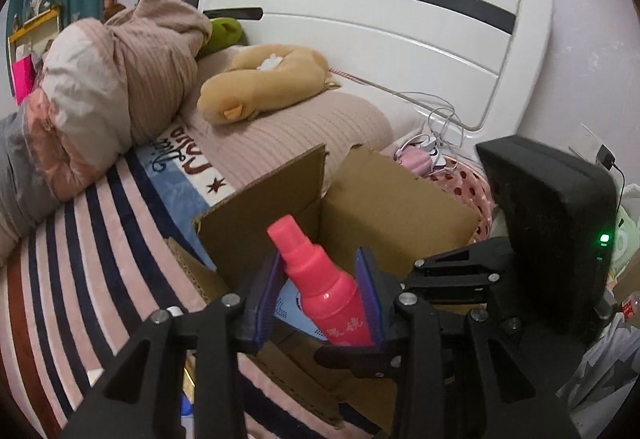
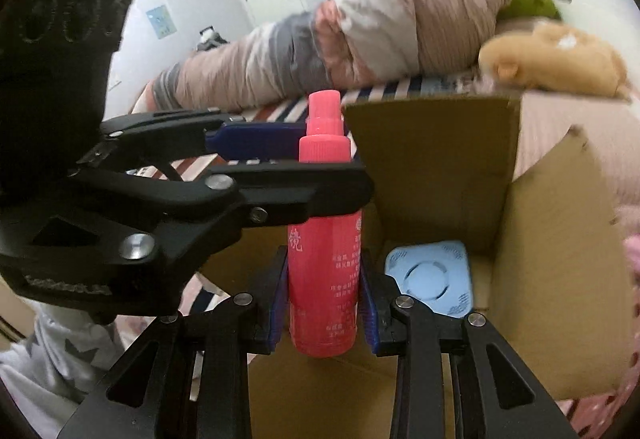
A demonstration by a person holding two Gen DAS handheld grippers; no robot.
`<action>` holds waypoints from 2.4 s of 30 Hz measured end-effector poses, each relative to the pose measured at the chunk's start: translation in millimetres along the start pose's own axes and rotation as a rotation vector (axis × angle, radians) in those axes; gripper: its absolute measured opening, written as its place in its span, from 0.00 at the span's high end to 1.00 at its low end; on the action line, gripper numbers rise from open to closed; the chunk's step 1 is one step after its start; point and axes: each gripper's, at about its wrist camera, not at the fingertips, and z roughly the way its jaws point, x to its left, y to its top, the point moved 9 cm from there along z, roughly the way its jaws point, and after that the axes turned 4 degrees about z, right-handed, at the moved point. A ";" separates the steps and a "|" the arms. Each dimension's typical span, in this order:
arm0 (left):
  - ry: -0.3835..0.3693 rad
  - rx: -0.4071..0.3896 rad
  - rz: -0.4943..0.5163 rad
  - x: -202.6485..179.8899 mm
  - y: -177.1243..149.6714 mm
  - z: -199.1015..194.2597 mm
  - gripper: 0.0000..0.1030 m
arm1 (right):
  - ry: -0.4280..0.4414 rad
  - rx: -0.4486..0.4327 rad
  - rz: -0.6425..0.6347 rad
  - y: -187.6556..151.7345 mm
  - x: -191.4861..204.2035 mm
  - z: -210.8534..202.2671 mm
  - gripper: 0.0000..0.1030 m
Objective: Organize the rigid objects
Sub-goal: 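Lower the red spray bottle into the cardboard box and release it, then grasp the white KATO-KATO box with the left gripper while the right grasps the white earbud case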
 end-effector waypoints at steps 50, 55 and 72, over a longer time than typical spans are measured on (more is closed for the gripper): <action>0.180 0.089 -0.365 245.1 -230.8 -2.7 0.42 | -0.138 0.281 -0.199 -18.0 111.1 234.9 0.52; 0.230 0.105 -0.320 243.7 -230.9 6.9 0.58 | -0.184 0.299 -0.236 -15.0 109.5 242.7 0.48; 0.254 0.131 -0.327 236.5 -276.0 -46.2 0.68 | 0.000 0.375 -0.290 -24.7 143.2 253.1 0.33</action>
